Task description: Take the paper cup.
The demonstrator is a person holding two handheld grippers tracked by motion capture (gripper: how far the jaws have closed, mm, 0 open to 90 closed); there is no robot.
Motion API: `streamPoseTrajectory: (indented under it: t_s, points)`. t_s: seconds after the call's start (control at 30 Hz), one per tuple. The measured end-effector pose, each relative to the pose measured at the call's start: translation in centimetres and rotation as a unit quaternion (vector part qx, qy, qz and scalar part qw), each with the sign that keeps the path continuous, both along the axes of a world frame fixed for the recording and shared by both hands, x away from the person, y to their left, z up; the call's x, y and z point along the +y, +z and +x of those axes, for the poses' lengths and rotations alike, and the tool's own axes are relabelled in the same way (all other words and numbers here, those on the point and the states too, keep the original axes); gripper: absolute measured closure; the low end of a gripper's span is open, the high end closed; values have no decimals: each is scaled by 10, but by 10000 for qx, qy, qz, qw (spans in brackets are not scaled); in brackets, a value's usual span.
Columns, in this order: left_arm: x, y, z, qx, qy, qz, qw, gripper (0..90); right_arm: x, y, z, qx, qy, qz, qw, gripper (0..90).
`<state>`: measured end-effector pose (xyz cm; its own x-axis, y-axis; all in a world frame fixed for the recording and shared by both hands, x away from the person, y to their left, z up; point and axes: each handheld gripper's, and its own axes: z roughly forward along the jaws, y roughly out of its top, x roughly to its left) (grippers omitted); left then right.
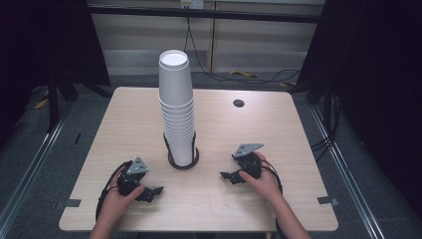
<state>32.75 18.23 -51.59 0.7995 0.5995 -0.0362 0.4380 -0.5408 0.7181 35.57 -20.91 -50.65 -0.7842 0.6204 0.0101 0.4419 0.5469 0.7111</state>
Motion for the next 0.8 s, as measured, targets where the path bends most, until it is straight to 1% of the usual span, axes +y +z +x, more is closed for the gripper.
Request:
streamPoseTrajectory:
  t_s: [0.27, 0.3, 0.37, 0.4, 0.5, 0.7, 0.8]
  points:
    - [0, 0, -1, 12, 22, 7, 10000, 0, 0, 0, 0, -2, -3, -11, 10000, 143]
    - [0, 0, -1, 39, 29, 26, 10000, 0, 0, 0, 0, -2, -1, -5, 10000, 143]
    - [0, 0, -1, 28, 3, 12, 10000, 0, 0, 0, 0, 21, 38, -5, 10000, 130]
    - [0, 0, -1, 2, -13, 45, 10000, 0, 0, 0, 0, 20, 43, -25, 10000, 128]
    - [0, 0, -2, 26, -8, 17, 10000, 0, 0, 0, 0, 23, 43, -22, 10000, 128]
    - [2, 0, -4, 44, 44, 23, 10000, 0, 0, 0, 0, 27, 49, -3, 10000, 128]
    - [4, 0, -5, 41, 126, 29, 9999, 0, 1, 0, -2, 28, -29, -10, 10000, 135]
